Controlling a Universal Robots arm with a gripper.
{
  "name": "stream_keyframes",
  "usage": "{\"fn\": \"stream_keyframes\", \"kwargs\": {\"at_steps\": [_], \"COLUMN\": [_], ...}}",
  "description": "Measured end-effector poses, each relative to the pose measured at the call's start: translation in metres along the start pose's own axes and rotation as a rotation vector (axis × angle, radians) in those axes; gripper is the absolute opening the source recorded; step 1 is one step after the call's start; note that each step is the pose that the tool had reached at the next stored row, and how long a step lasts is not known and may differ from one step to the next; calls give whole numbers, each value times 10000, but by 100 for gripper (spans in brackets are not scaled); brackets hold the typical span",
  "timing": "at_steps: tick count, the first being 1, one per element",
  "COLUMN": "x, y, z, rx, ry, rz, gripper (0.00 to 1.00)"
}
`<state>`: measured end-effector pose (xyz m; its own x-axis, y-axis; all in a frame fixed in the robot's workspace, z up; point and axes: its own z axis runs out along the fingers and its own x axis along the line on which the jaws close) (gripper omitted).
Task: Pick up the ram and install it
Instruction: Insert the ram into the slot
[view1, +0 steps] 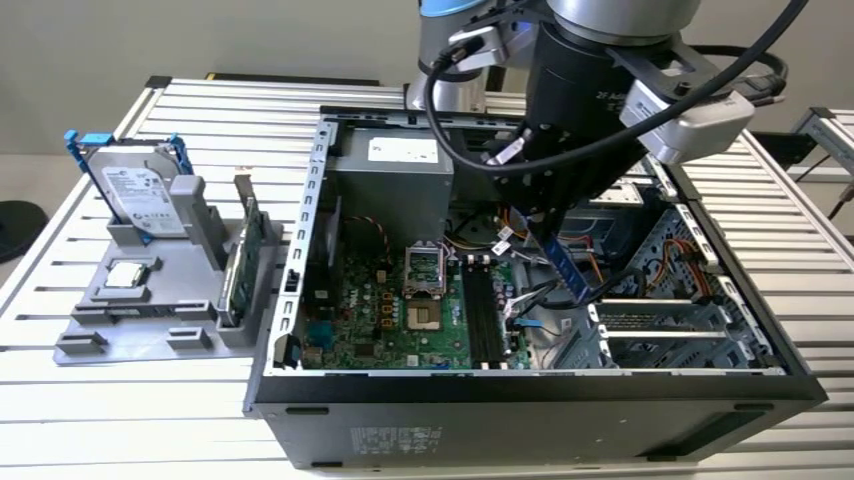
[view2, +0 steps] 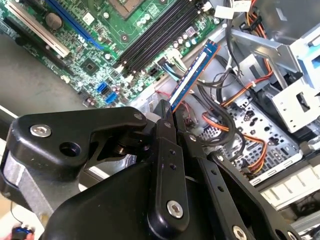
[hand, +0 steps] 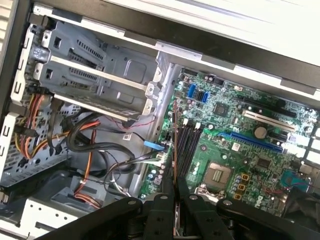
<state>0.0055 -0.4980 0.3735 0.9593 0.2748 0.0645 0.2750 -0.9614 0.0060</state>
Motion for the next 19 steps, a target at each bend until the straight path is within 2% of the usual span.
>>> {"fn": "stream_keyframes", "kwargs": {"at_steps": [13,19], "x": [0,-2], "y": [0,-1], "z": [0,1], "rx": [-65,-69], "ry": [-6,-6], "rz": [1009,1072], "gripper": [0,0]}}
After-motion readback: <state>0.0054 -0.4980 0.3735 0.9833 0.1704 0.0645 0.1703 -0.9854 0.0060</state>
